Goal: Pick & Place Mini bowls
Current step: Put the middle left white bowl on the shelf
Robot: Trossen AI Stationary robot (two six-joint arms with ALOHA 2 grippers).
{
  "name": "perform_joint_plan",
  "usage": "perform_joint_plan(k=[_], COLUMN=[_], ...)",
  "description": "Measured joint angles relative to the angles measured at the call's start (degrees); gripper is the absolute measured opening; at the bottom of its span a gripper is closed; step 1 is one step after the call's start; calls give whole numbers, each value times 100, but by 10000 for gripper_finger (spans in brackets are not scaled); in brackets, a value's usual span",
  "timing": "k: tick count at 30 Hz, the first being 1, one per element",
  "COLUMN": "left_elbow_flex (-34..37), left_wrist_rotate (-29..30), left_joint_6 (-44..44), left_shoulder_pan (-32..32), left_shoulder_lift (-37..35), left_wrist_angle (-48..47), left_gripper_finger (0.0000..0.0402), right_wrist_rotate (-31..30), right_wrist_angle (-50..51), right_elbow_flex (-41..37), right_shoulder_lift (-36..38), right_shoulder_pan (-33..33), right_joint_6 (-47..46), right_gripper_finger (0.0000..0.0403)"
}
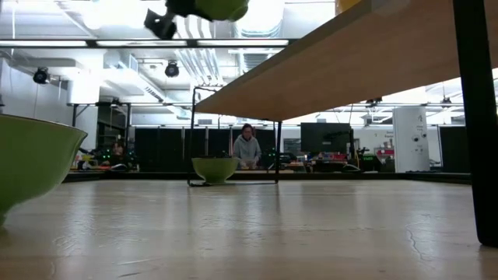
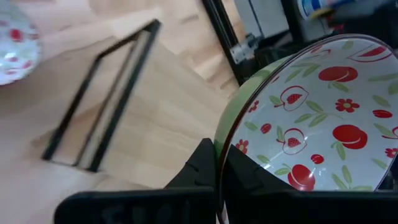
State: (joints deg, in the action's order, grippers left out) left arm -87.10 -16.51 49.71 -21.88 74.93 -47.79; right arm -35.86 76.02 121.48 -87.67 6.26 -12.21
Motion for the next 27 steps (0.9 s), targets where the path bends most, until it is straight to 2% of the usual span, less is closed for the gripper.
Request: perform_joint_plan(k=[5, 15, 22, 27], left_elbow_flex=[-591, -1273, -1756, -2394], left_wrist_rotate=[-18, -146, -42, -66], left_joint_6=[-175, -480, -804, -897], left_shoulder_pan=[306, 416, 427, 405], left_shoulder_lift=[704, 1959, 2617, 3015], left_wrist_angle=[-72, -608, -1764, -2463], left_gripper_finger=[4, 4, 4, 4], right_wrist_rotate=[7, 42, 298, 299], right_wrist_angle=[5, 42, 47, 52], right_elbow_flex=[3, 7, 12, 12], right_shoulder_lift=[96, 137, 137, 137], right_shoulder_pan=[0, 0, -2, -2], right_joint_6=[-115, -135, -254, -270], right_gripper_finger=[77, 68, 68, 70])
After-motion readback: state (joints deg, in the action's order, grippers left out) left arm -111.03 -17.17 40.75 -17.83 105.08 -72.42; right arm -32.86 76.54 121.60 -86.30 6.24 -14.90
